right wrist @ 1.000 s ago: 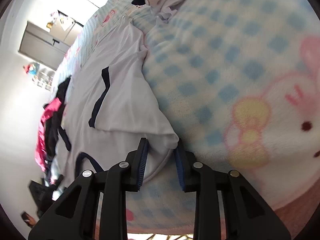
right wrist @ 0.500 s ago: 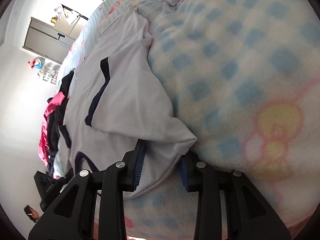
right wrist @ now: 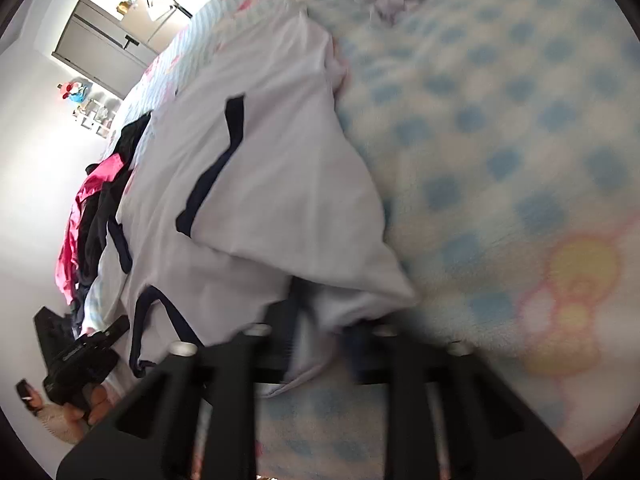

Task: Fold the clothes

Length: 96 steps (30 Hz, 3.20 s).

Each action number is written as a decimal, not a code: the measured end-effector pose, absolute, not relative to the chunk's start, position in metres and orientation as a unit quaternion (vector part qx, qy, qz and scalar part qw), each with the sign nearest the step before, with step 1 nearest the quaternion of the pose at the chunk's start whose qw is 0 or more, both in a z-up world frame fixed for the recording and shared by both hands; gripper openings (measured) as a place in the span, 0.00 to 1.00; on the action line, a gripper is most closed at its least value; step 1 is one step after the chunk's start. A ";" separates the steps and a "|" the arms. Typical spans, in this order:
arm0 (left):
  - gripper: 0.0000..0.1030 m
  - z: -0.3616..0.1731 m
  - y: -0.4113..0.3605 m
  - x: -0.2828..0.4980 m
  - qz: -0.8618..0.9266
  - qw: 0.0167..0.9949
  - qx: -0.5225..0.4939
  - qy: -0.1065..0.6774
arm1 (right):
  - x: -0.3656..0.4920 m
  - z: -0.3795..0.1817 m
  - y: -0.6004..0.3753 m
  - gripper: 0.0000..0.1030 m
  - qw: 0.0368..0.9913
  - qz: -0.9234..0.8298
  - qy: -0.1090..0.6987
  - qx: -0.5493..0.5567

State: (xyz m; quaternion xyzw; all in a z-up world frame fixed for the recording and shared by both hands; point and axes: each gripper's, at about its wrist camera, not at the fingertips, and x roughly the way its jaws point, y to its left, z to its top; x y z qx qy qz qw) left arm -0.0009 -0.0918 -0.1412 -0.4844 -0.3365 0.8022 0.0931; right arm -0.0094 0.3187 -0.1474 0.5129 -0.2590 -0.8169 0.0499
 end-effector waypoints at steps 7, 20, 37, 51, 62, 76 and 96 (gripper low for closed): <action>0.43 -0.145 -0.118 0.014 0.772 0.141 -0.444 -0.433 | 0.001 -0.153 0.329 0.13 0.066 -0.801 -0.322 0.500; 0.44 -0.147 -0.136 0.022 0.763 0.084 -0.403 -0.498 | 0.001 -0.143 0.321 0.41 0.082 -0.805 -0.344 0.476; 0.32 -0.156 -0.110 -0.013 0.785 0.127 -0.448 -0.408 | -0.011 -0.166 0.349 0.43 0.056 -0.775 -0.439 0.451; 0.03 -0.119 -0.109 0.008 0.811 0.118 -0.420 -0.389 | 0.012 -0.124 0.334 0.02 0.078 -0.833 -0.344 0.426; 0.03 -0.093 -0.117 0.029 0.823 0.130 -0.418 -0.363 | 0.035 -0.083 0.321 0.01 0.114 -0.847 -0.329 0.401; 0.03 -0.074 -0.111 -0.003 0.807 0.182 -0.436 -0.355 | 0.011 -0.081 0.331 0.02 0.134 -0.839 -0.333 0.408; 0.35 -0.100 -0.112 -0.178 0.731 0.197 -0.493 -0.429 | -0.112 -0.095 0.338 0.05 0.072 -0.831 -0.333 0.439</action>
